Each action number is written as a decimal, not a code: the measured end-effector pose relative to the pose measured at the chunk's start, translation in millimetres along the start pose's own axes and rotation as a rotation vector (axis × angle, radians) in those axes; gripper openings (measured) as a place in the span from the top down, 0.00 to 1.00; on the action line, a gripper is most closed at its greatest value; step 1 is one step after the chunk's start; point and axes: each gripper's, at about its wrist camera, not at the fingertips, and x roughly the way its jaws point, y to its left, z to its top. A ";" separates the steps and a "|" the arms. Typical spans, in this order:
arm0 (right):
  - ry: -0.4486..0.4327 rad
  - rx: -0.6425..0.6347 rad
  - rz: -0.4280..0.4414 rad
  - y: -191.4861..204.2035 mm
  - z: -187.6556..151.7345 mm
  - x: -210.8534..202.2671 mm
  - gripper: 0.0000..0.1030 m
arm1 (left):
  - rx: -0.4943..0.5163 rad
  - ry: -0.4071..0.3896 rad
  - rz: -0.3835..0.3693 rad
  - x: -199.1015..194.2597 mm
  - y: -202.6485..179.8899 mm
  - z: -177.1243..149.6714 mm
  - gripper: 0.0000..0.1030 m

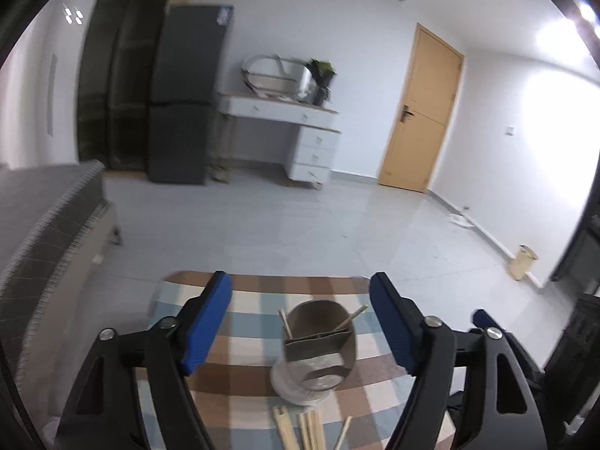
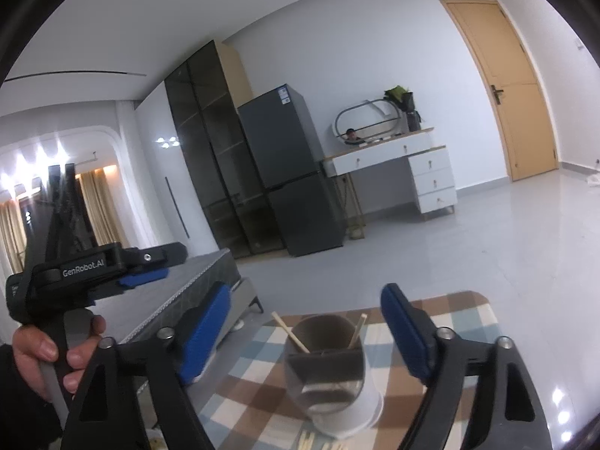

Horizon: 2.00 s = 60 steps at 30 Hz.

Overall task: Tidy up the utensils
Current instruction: 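Open both grippers to drop the chopsticks into the holder, then lower both tools back down toward the remaining chopsticks on the rug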

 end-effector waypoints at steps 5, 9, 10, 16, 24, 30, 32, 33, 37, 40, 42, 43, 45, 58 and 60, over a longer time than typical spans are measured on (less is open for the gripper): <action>-0.019 -0.004 0.022 20.2 -4.3 -35.8 0.03 | -0.009 -0.027 0.037 -39.2 -8.6 -13.7 0.18; -0.034 -0.014 0.021 33.2 -12.9 -58.0 0.00 | -0.039 -0.074 0.081 -61.2 -5.2 -30.8 0.09; -0.029 -0.016 0.018 36.2 -15.3 -61.1 0.00 | -0.041 -0.083 0.094 -64.1 -4.9 -34.8 0.06; -0.008 -0.047 -0.022 50.2 -37.7 -82.3 0.00 | -0.037 -0.093 0.157 -62.9 3.2 -60.7 0.03; 0.096 -0.022 -0.071 43.5 -70.7 -87.8 0.00 | -0.053 -0.058 0.152 -44.5 14.9 -89.5 0.03; 0.168 0.020 -0.108 28.4 -90.8 -78.2 0.00 | -0.053 -0.006 0.157 -21.4 20.4 -112.6 0.03; 0.199 0.034 -0.122 22.9 -96.1 -73.0 0.00 | -0.066 0.021 0.163 -5.7 24.5 -119.3 0.03; 0.215 0.040 -0.132 21.2 -98.6 -69.9 0.00 | -0.066 0.036 0.160 -1.3 25.6 -124.0 0.03; 0.310 0.070 -0.187 9.7 -111.6 -50.7 0.00 | -0.067 0.093 0.175 22.0 32.1 -133.5 0.03; 0.366 0.106 -0.213 -0.9 -120.5 -38.3 0.00 | -0.082 0.128 0.176 33.6 39.0 -141.2 0.03; 0.405 0.128 -0.236 -8.7 -124.9 -29.3 0.00 | -0.089 0.153 0.183 41.1 43.8 -145.2 0.03; 0.421 0.136 -0.242 -11.5 -126.9 -25.5 0.00 | -0.099 0.172 0.188 46.9 47.6 -147.8 0.03; 0.474 0.155 -0.255 -18.7 -133.5 -13.7 0.01 | -0.120 0.206 0.206 56.1 54.0 -152.4 0.03; 0.831 0.248 -0.363 -86.5 -178.4 93.0 0.52 | -0.235 0.371 0.286 92.9 83.4 -160.8 0.03; 0.877 0.261 -0.368 -89.5 -184.3 102.4 0.58 | -0.264 0.385 0.293 94.0 89.9 -161.1 0.03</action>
